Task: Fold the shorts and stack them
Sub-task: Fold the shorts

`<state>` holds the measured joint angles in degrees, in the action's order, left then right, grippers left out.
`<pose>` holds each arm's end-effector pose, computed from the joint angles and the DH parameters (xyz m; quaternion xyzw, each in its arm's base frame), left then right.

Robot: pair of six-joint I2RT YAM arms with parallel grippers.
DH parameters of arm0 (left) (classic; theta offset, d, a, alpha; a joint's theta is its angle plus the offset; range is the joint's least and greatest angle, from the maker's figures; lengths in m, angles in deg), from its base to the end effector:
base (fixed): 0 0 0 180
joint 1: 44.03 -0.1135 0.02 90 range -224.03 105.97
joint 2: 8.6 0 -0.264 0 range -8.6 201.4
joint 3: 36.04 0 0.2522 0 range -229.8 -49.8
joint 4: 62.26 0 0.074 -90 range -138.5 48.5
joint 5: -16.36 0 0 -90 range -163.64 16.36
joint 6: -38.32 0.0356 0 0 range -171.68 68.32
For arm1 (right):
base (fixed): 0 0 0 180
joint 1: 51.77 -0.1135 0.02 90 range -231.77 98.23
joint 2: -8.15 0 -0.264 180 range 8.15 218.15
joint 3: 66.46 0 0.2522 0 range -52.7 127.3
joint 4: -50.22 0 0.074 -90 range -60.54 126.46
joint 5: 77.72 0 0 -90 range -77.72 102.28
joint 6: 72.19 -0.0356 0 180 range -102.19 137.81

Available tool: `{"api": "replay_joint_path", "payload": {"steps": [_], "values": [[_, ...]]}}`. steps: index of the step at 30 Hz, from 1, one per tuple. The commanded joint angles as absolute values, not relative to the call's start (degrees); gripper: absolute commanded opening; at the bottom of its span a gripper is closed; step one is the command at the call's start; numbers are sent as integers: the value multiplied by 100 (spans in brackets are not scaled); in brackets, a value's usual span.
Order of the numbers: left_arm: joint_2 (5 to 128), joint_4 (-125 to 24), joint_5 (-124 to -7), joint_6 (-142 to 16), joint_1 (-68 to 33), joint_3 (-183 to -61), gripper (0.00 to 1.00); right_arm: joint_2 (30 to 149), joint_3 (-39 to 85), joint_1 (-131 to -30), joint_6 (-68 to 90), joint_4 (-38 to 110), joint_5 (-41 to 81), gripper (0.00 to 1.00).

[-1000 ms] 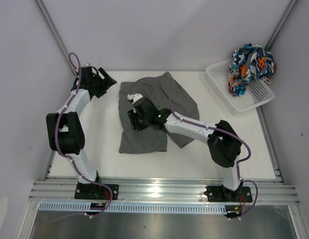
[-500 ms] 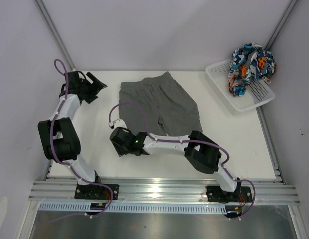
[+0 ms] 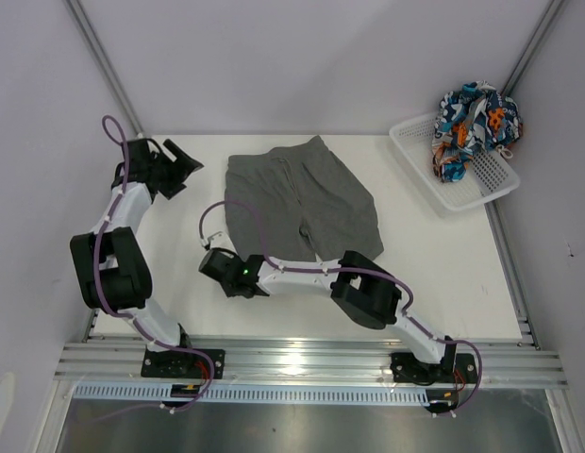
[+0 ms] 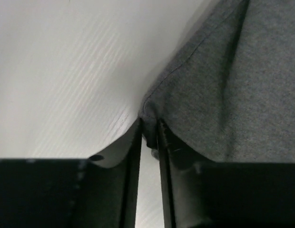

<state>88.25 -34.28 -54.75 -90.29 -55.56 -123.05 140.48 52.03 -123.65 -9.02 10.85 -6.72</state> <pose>0.3796 0.0657 0.2665 -0.3100 0.8330 -0.2449 0.3873 0.1687 0.4784 0.1621 -0.3104 0.8844 0.1341 0.3216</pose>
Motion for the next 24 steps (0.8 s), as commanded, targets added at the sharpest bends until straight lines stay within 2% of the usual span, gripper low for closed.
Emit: {"api": "replay_joint_path", "payload": {"steps": [1,2,3,10,14,24], "values": [[8641,-3637,-5334,-9114,-5572,-12213,86,13764,4716,-12455,-874,1122,-907,20],[8632,-3663,-5343,-9123,-5546,-12187,86,13614,4480,-12472,-865,1236,-960,4],[8614,-3672,-5360,-9114,-5528,-12135,86,13421,3920,-12525,-847,1542,-995,0],[8544,-3690,-5905,-9087,-5010,-11818,85,11162,1590,-12920,-522,2169,-672,0],[8711,-4059,-5564,-9324,-4869,-11406,84,10195,831,-13026,-469,2108,-302,0],[8869,-4147,-5905,-9184,-4711,-11168,83,10017,355,-13501,-654,2195,-433,0]]}}
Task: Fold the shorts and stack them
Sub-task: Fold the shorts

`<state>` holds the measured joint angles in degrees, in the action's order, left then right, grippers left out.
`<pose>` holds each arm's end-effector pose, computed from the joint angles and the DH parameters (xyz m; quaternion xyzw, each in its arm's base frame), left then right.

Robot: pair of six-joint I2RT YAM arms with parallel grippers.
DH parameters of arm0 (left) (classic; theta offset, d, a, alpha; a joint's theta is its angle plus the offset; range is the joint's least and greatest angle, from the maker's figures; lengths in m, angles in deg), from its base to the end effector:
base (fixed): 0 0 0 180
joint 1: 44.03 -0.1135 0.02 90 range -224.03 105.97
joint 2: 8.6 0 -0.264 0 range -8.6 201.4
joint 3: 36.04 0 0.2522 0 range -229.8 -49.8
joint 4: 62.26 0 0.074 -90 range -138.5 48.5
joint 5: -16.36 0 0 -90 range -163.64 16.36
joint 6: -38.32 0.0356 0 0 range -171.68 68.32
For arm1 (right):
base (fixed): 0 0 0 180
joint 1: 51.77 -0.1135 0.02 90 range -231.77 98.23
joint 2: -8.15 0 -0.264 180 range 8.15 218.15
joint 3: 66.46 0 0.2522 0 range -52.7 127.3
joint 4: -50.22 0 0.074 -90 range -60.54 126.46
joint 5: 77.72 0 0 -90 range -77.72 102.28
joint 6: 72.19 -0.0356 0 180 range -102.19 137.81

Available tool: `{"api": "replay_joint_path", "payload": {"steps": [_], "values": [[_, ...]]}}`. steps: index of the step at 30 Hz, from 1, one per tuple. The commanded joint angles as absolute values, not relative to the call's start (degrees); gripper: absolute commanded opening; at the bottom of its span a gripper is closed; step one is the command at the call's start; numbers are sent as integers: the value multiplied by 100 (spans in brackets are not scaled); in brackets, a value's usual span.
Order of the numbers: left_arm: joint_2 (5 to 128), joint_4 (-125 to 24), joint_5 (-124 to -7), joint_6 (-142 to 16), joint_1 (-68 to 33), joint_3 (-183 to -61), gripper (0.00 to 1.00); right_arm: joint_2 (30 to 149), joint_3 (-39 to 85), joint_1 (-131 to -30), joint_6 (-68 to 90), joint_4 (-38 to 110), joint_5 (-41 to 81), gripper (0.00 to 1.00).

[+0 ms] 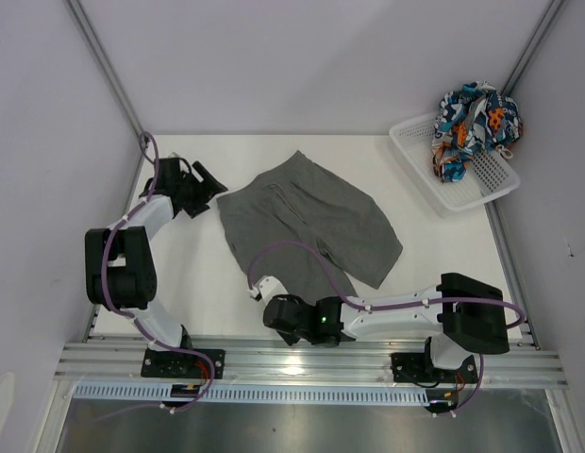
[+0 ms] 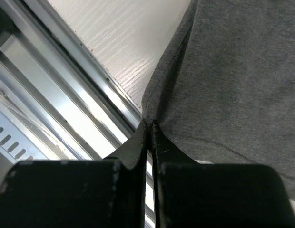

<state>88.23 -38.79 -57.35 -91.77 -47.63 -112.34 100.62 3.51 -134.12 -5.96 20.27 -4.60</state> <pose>0.3653 0.0130 0.2120 -0.2877 0.8664 -0.2450 0.3265 0.0542 0.3259 0.1951 -0.4170 0.8399 0.1709 0.3024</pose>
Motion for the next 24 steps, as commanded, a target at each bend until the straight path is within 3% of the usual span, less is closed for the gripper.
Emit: {"api": "replay_joint_path", "payload": {"steps": [1,6,9,17,21,24], "values": [[8886,-4191,-5905,-9184,-4728,-11168,83,10026,355,-13527,-662,2230,-450,0],[9430,-4217,-5800,-9149,-4737,-11439,77,10061,373,-13606,-768,2336,-538,0],[9511,-4454,-5650,-9228,-4737,-11266,65,10140,390,-13615,-838,2363,-635,0],[9896,-4605,-5738,-9167,-4737,-11544,58,10219,478,-13615,-829,2494,-565,0],[10231,-4648,-5659,-9149,-4737,-11774,46,10211,461,-13606,-882,2556,-460,0],[10319,-4639,-5641,-9149,-4737,-11827,44,10158,452,-13624,-908,2547,-424,0]]}}
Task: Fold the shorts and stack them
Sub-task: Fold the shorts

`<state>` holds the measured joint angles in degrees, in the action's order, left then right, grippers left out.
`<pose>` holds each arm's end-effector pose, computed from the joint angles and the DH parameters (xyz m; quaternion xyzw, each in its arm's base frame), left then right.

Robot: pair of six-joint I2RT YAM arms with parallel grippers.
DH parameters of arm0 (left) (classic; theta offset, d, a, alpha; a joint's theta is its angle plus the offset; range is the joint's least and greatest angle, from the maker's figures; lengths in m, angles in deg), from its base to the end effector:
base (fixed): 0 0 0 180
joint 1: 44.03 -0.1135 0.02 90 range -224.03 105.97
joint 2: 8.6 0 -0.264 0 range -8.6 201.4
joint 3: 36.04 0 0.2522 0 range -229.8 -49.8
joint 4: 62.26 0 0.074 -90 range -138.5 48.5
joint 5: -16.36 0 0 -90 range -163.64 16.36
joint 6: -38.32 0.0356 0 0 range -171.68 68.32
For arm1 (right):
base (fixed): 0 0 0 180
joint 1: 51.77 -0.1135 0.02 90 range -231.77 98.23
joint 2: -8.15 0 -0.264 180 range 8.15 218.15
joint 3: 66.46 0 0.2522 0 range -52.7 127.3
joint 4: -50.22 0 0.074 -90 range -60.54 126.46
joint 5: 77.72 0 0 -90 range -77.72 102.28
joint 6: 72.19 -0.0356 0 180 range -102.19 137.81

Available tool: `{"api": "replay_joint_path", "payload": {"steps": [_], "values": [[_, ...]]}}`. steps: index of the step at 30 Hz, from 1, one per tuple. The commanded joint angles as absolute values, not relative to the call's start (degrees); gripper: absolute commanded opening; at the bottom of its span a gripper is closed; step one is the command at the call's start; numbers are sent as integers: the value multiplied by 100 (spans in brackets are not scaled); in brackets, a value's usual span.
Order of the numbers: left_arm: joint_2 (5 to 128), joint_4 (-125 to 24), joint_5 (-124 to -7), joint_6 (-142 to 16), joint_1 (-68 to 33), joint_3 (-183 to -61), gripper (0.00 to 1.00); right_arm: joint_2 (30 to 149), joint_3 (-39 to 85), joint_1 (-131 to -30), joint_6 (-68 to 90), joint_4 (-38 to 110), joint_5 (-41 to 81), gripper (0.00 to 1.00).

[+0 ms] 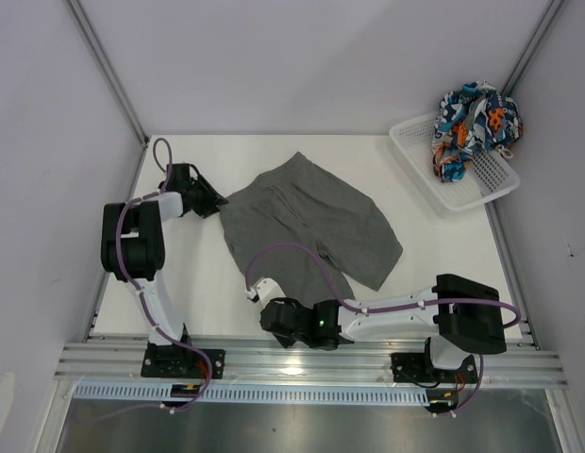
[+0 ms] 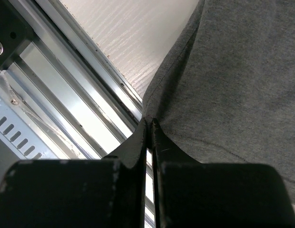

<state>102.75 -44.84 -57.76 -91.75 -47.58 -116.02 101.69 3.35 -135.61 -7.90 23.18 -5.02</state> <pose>0.4026 0.0152 0.1467 -0.2993 0.8788 -0.2320 0.2905 0.0465 0.3324 0.1919 -0.4083 0.8385 0.1894 0.3072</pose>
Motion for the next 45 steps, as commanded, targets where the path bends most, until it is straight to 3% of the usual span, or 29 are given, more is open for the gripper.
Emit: {"api": "replay_joint_path", "payload": {"steps": [1,9,10,14,27,34,41,45], "values": [[10311,-4648,-5659,-9149,-4737,-11818,45,10132,452,-13624,-926,2547,-407,0],[10521,-4060,-6053,-8833,-4518,-12344,42,9772,654,-13782,-733,2345,-319,0],[10539,-4024,-6098,-8806,-4500,-12371,38,9745,654,-13782,-724,2336,-327,0],[10609,-4007,-6081,-8736,-4500,-12450,0,9640,610,-13773,-741,2301,-398,0],[9441,-3366,-5852,-8841,-5045,-12064,0,9631,742,-14195,-531,2406,-38,0],[9037,-1801,-6749,-9209,-5045,-12767,0,9385,1093,-14265,-478,2109,-344,0],[8518,-1976,-6653,-10247,-5045,-12565,0,8507,1015,-13144,-566,1414,-591,0],[8798,-1476,-6310,-10730,-5018,-13161,0,7717,760,-12211,-574,1229,-548,0]]}}
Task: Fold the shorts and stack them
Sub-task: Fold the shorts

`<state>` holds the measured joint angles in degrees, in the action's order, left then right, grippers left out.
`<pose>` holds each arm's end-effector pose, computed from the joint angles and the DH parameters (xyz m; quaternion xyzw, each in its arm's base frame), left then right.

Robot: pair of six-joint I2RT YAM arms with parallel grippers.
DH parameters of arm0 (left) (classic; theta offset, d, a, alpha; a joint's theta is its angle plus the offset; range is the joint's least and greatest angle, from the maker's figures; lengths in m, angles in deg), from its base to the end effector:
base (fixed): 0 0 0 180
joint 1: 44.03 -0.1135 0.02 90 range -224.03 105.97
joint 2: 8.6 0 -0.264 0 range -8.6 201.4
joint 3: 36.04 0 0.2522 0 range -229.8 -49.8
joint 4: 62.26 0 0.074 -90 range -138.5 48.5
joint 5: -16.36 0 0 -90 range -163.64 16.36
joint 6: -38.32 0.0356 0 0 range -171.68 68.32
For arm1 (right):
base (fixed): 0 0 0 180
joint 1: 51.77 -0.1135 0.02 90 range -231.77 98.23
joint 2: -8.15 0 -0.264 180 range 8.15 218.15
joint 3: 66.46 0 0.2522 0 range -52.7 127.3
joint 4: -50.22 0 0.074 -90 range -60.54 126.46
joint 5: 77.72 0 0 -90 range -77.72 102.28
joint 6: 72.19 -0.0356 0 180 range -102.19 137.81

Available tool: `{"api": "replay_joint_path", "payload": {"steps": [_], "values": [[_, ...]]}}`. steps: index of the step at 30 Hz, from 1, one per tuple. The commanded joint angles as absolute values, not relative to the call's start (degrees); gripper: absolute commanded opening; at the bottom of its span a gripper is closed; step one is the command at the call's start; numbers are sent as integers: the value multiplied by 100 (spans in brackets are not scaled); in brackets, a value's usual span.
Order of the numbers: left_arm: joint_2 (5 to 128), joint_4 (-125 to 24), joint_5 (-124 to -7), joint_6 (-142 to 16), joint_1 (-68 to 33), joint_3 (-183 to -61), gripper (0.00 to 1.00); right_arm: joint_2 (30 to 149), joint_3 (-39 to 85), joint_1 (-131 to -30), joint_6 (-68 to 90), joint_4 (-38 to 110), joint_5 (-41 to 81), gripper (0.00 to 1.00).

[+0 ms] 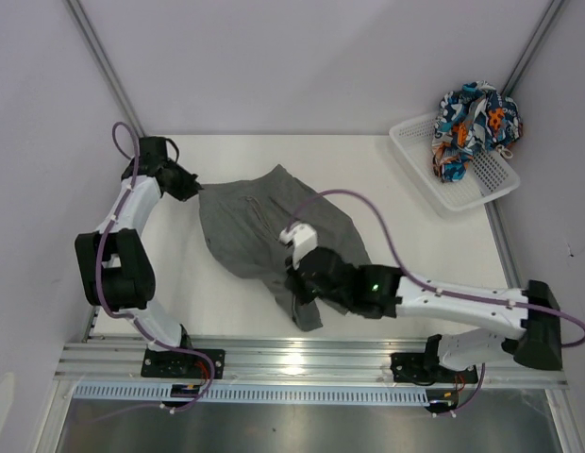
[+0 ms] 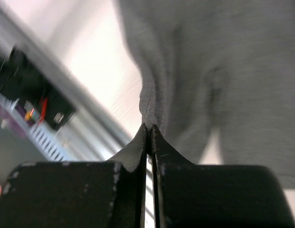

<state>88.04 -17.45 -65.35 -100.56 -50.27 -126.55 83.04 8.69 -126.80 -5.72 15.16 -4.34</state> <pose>0.3685 0.0351 0.2640 -0.4135 0.8445 -0.1847 0.2858 0.0853 0.2796 0.3078 -0.3207 0.8189 0.2639 0.3961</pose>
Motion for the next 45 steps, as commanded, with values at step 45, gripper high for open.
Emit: {"api": "replay_joint_path", "payload": {"steps": [45], "values": [[12375,-2835,-7188,-13518,-3419,-17012,23,8601,-14,-6672,-1233,1922,727,0]]}}
